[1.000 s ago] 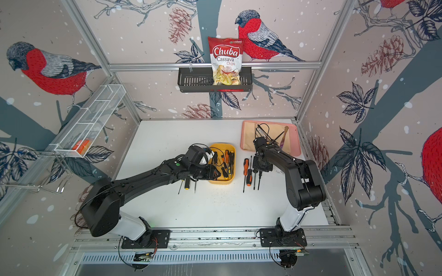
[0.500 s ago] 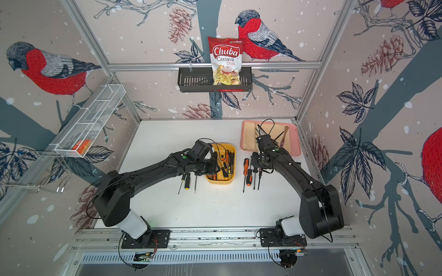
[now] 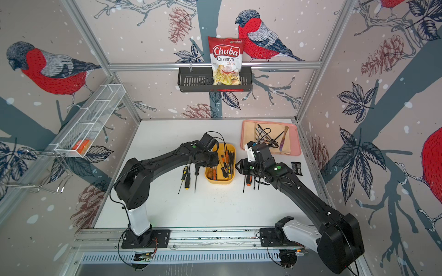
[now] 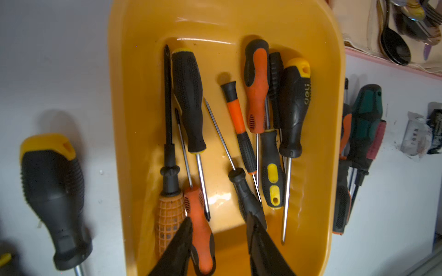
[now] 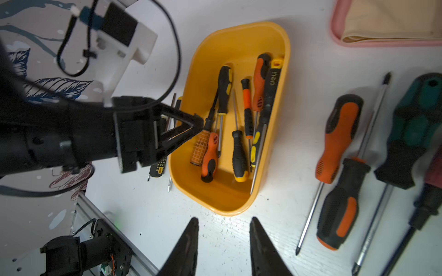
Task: Take out the screwdriver from the storage box
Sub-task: Pick up the screwdriver from the storage box.
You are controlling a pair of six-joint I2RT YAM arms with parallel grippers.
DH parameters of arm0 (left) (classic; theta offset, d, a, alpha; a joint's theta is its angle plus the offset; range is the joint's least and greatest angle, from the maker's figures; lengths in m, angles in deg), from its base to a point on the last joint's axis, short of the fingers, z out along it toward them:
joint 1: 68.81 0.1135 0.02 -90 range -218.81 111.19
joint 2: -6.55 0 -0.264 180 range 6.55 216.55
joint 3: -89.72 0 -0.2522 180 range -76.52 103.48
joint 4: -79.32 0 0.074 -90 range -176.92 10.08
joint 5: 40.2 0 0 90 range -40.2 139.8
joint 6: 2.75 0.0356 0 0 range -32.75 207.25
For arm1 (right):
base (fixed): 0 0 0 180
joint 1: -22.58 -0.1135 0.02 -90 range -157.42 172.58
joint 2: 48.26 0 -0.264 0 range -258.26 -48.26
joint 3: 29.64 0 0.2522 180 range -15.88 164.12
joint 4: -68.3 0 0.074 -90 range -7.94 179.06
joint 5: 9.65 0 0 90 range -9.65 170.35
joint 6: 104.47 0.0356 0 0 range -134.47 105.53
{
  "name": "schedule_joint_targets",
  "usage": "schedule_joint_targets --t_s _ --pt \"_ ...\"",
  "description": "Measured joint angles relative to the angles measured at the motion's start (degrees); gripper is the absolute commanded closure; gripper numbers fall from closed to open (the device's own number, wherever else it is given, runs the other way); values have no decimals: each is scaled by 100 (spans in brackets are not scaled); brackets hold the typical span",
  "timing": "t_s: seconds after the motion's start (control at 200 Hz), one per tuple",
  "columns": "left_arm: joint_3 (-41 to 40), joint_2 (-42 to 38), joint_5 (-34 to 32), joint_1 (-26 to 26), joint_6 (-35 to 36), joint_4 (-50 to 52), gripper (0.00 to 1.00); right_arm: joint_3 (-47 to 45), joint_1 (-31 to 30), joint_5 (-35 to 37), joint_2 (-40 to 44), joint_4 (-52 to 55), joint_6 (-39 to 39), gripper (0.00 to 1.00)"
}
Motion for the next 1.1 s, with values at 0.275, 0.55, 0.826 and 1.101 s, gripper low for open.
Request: schedule_joint_targets --t_s 0.275,0.55,0.826,1.101 --pt "678 772 -275 39 -2 247 61 -247 -68 -160 92 -186 127 64" --pt "1220 1344 -448 76 0 455 66 -330 48 -251 125 -190 96 64" --pt "1528 1722 -557 107 2 599 71 -369 262 -398 127 -188 -22 64" --pt "1563 1818 -564 111 7 632 83 -402 358 -503 125 -192 -35 64"
